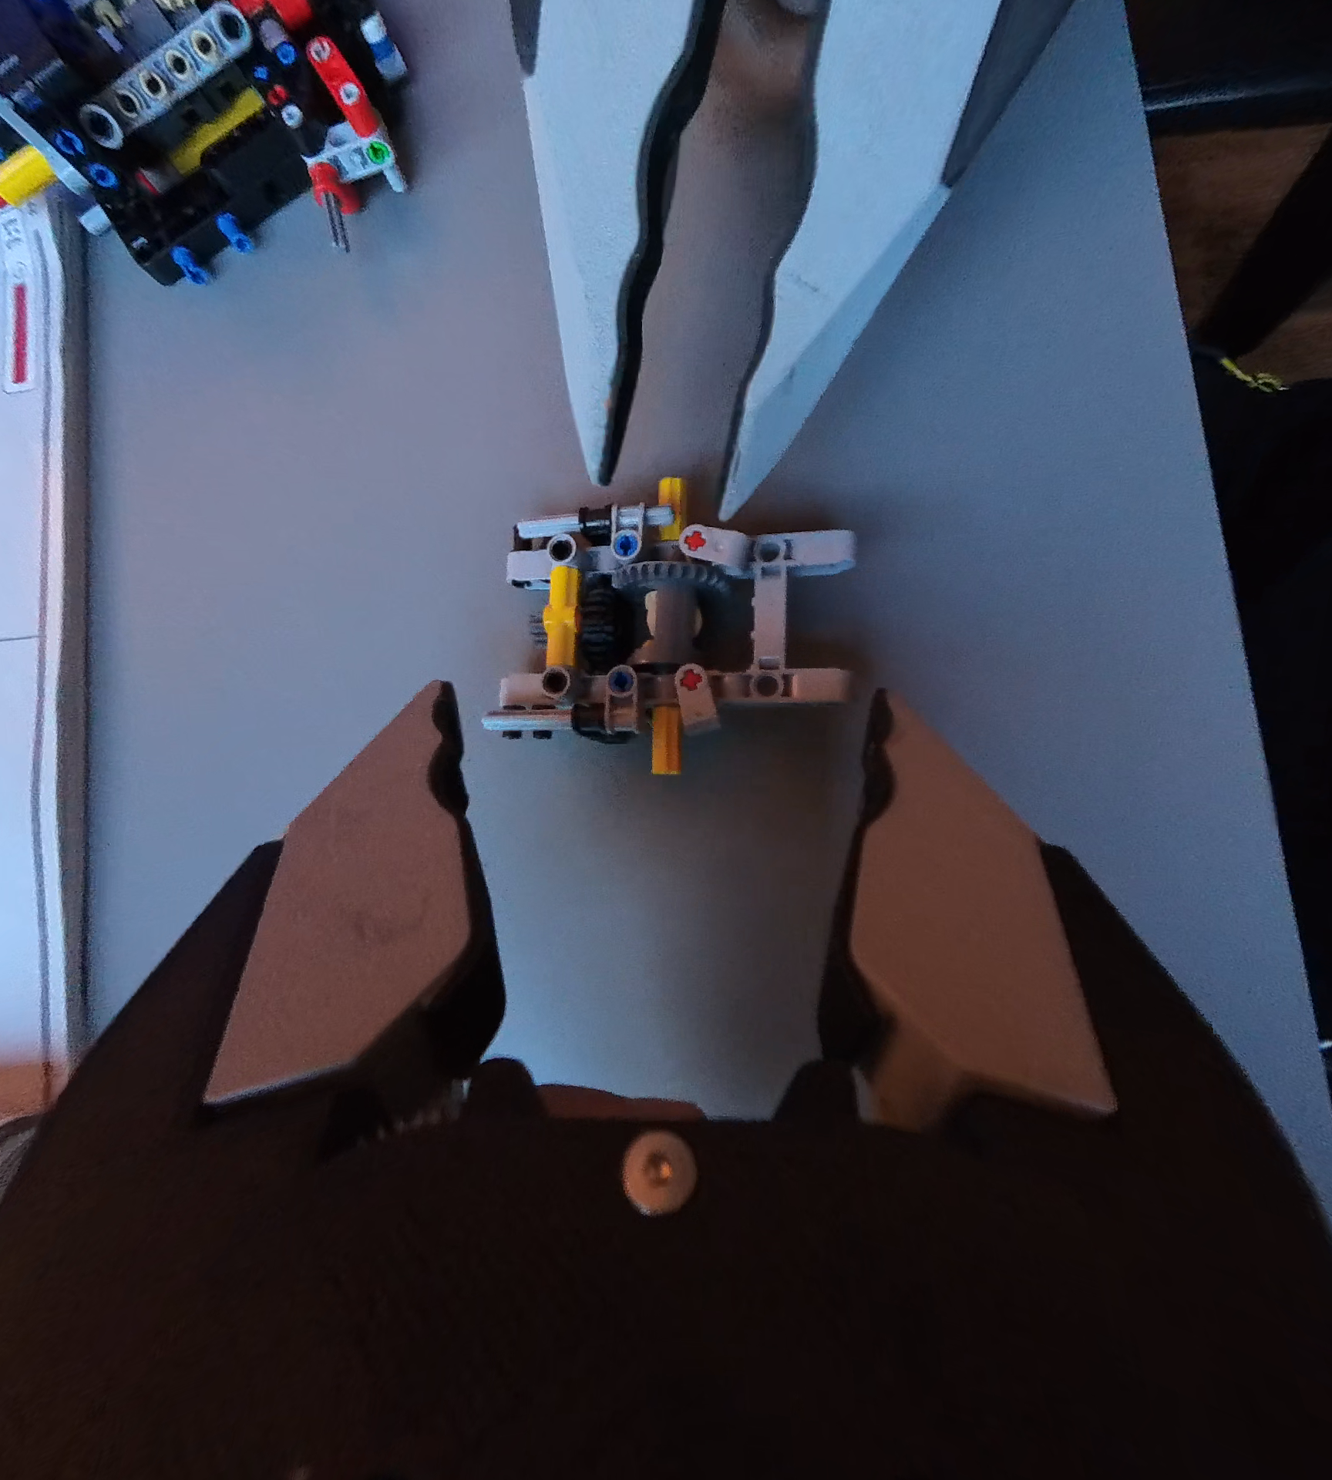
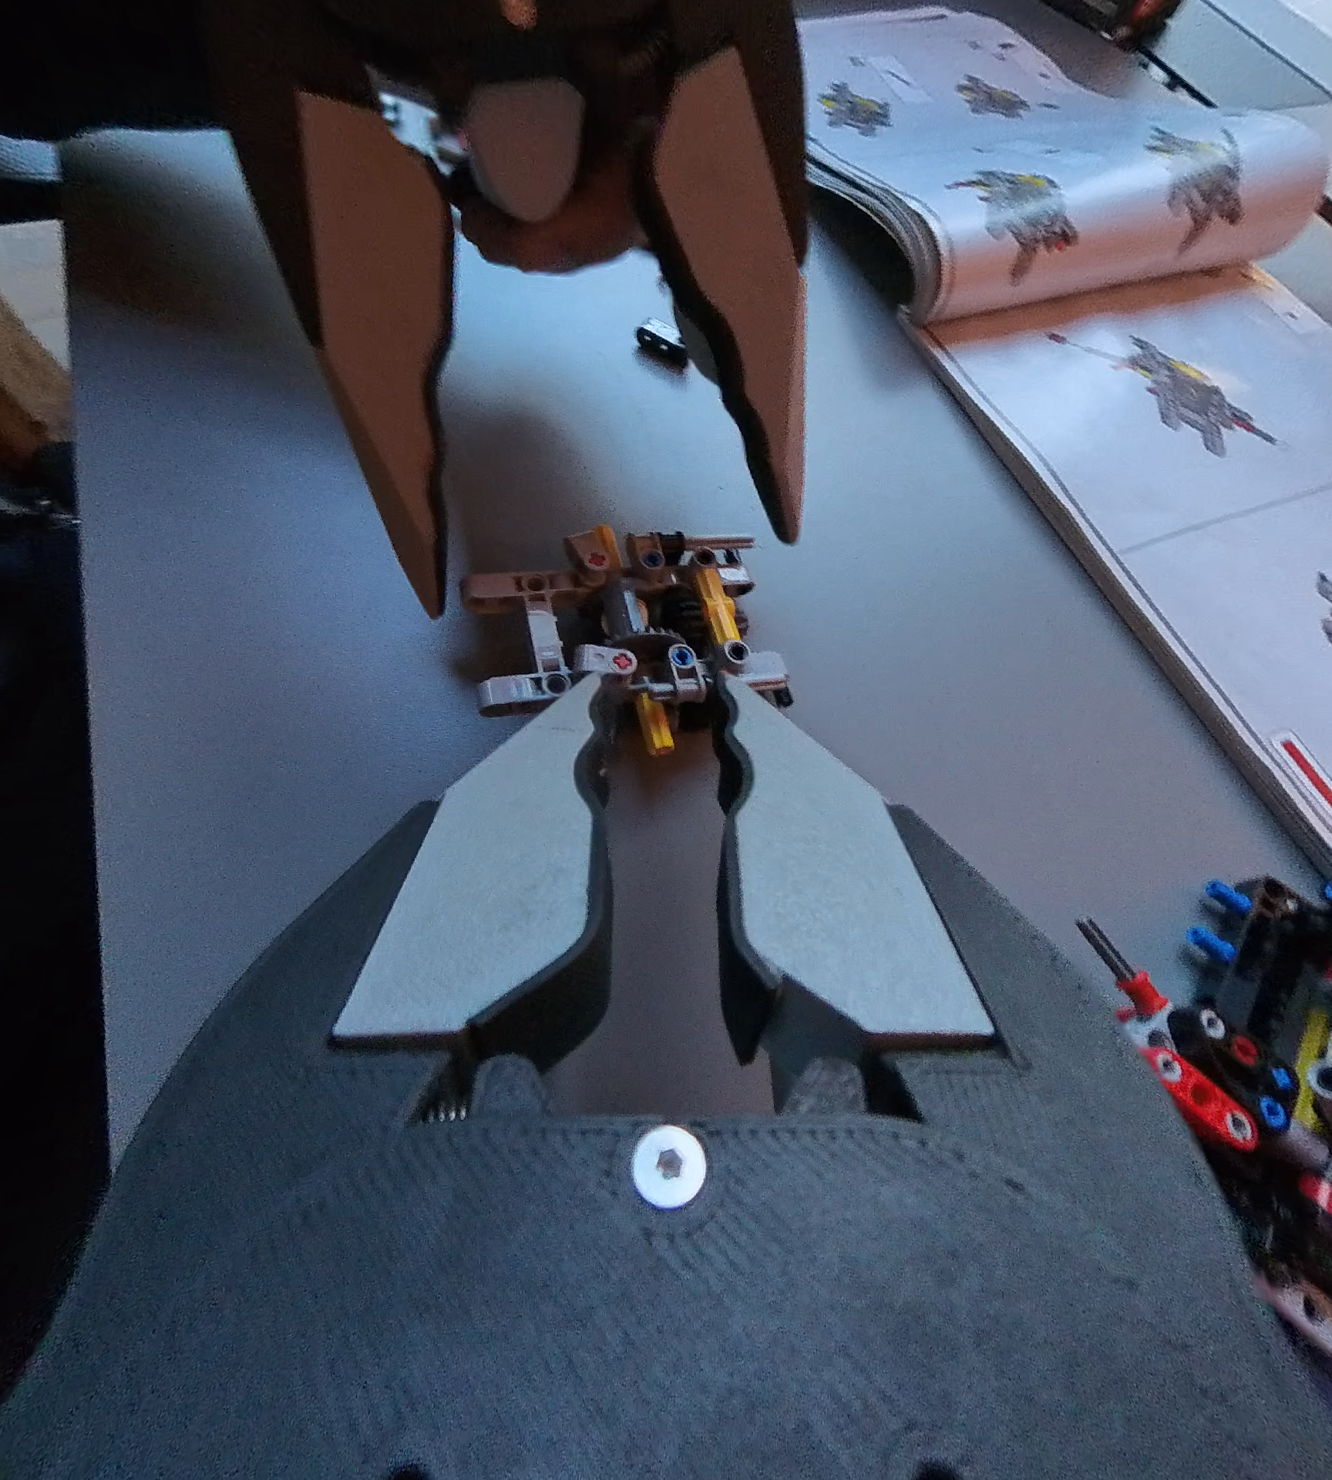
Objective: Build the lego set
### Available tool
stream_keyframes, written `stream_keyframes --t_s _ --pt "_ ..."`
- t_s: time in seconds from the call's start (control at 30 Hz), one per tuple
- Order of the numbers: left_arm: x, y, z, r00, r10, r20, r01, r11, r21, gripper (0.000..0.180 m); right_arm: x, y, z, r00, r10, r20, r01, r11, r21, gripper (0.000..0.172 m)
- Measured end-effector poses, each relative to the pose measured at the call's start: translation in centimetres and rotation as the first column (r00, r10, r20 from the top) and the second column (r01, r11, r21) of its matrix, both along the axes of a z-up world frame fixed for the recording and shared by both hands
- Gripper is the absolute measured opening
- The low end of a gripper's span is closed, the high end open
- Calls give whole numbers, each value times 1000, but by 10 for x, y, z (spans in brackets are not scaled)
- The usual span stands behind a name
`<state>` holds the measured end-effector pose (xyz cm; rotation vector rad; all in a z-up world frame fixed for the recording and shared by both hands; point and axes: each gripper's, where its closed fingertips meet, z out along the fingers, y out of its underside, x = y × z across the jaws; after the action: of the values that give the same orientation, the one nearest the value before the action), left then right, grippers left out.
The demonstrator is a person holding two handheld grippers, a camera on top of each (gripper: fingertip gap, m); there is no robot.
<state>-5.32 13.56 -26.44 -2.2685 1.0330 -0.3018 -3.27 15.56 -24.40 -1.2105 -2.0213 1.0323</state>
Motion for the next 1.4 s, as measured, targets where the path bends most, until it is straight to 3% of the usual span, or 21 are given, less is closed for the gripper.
stream_keyframes --t_s 0.17,0.33,0.43,0.5,0.53,0.67,0.8,1.2,1.4 --pt "7 -5 -16 999 -41 -8 40 996 -79 112 -2 -1 -5 996 81 32 -82 995 61 22" --pt "14 1 -14 999 -40 23 41 998 -55 98 0 -2 -8 983 145 113 -162 974 160 21" --pt "16 1 -13 999 -20 25 21 999 -40 97 3 -2 -8 974 137 178 -159 981 115 29" --pt "18 -1 -12 999 -24 27 24 999 -22 94 1 9 -11 977 52 207 -67 995 69 34" --pt "20 -3 -11 999 -40 33 40 999 -14 86 0 13 -11 978 23 209 -29 999 26 39" --pt "21 -6 -11 999 -39 30 39 999 -1 85 4 4 -13 974 14 224 28 983 -181 41" --pt "28 -12 -11 998 -61 32 61 998 -6 85 7 -7 -10 986 26 164 9 978 -210 24" --pt "32 -13 -11 998 -58 39 58 998 -10 85 10 -12 -8 993 3 122 16 987 -162 19" --pt "32 -13 -12 995 -78 60 79 997 -16 85 7 -13 -7 986 60 158 -20 969 -245 19"
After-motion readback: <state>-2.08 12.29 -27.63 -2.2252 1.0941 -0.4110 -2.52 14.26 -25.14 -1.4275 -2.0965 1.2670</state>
